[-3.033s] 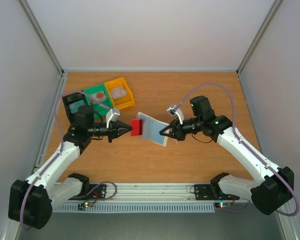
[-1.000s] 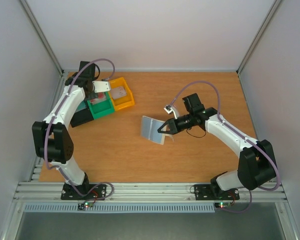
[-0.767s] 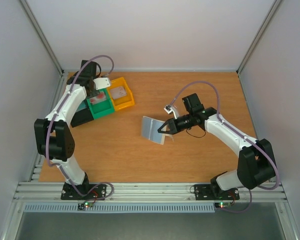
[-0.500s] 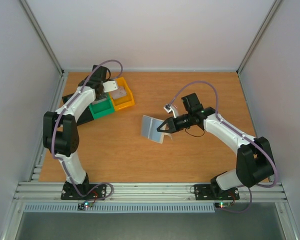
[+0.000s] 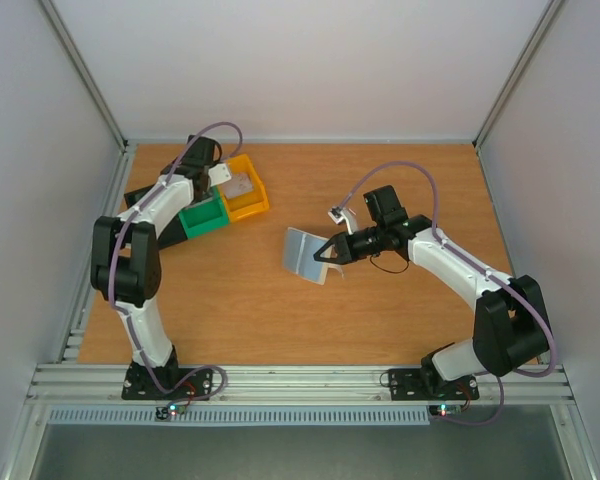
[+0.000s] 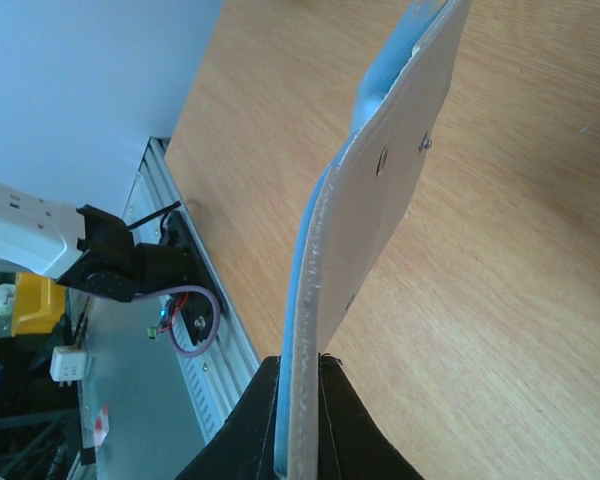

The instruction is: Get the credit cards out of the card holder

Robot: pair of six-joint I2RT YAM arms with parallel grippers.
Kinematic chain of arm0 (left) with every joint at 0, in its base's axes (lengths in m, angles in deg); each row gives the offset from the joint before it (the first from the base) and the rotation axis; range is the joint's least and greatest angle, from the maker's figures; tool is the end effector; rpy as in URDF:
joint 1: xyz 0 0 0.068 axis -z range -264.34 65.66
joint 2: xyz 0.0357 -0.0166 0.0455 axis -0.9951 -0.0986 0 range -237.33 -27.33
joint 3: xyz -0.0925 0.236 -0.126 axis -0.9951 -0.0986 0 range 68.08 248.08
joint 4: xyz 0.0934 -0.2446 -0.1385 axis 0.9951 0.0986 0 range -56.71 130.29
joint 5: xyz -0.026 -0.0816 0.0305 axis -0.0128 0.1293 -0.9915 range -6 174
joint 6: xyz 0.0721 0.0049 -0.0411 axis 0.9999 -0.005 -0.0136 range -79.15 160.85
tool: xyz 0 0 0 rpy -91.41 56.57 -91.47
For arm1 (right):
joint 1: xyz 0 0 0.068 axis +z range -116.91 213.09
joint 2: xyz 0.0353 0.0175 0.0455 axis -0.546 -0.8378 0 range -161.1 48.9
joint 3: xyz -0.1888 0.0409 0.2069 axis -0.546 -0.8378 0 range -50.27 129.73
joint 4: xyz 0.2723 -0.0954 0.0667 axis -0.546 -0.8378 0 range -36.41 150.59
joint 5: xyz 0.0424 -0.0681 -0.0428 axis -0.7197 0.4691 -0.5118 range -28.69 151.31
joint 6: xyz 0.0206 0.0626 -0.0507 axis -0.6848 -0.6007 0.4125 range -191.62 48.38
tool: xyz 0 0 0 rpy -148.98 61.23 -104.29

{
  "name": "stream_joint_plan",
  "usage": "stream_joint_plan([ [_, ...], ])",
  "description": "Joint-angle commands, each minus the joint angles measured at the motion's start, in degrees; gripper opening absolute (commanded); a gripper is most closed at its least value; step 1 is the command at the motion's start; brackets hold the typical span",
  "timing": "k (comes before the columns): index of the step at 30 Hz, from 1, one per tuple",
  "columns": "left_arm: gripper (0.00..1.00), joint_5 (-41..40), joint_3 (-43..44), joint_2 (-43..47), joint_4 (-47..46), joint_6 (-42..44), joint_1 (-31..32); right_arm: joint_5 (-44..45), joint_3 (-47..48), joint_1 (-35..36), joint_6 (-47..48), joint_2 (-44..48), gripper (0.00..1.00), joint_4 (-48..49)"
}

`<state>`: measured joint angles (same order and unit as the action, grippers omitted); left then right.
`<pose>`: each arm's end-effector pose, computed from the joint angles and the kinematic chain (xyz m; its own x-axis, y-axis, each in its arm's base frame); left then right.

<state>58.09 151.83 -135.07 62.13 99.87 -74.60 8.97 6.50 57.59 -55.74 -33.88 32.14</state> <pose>0.4684 -0.0482 0.2042 -0.4969 0.8677 -0.0123 0.6179 0.3637 0.6971 0.2800 0.1907 0.2200 -0.5283 -0.4244 -0.7354 -0.8490 0.2590 0.4605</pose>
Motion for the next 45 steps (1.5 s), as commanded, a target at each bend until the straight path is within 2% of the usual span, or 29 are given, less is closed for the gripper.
stream_joint_plan([
  [1,0.0,0.03,-0.23,-2.84,-1.9,-1.5,-0.07,-0.69,0.38,0.19,-0.33,1.03,0.01,1.1],
  [6,0.0,0.5,-0.16,-5.23,-4.54,0.08,-0.42,-0.74,0.13,0.21,-0.37,1.15,0.01,1.12],
  [15,0.0,-3.77,0.85,-8.98,-11.65,3.58,-0.42,-0.93,0.03,0.21,-0.68,2.04,0.01,0.94],
  [20,0.0,-6.95,-1.02,-11.05,-17.13,8.46,-0.42,-0.97,-0.04,0.21,-0.53,2.44,0.01,0.51],
  [25,0.0,-7.39,0.07,-12.21,-15.42,9.31,-0.42,-0.79,0.01,0.21,-0.17,3.12,0.01,-0.2],
  [26,0.02,-7.44,0.36,-12.3,-14.68,9.12,-0.5,-0.76,0.0,0.21,-0.11,3.27,0.01,-0.24],
  [30,0.29,-6.53,0.97,-11.38,-11.73,7.86,-0.6,-0.92,-0.06,0.16,-0.19,3.48,0.01,-0.38],
  [33,0.44,-5.12,1.01,-9.96,-9.7,6.55,-0.68,-1.01,-0.16,0.21,-0.08,3.51,0.01,-0.29],
  [40,0.57,-0.49,5.19,-7.87,-0.03,2.61,-1.21,-0.92,0.09,0.27,0.34,3.71,0.01,-1.11],
  [45,0.63,8.25,11.47,-4.91,14.79,-2.83,-1.77,-0.17,0.35,0.22,0.79,4.52,0.01,-2.22],
])
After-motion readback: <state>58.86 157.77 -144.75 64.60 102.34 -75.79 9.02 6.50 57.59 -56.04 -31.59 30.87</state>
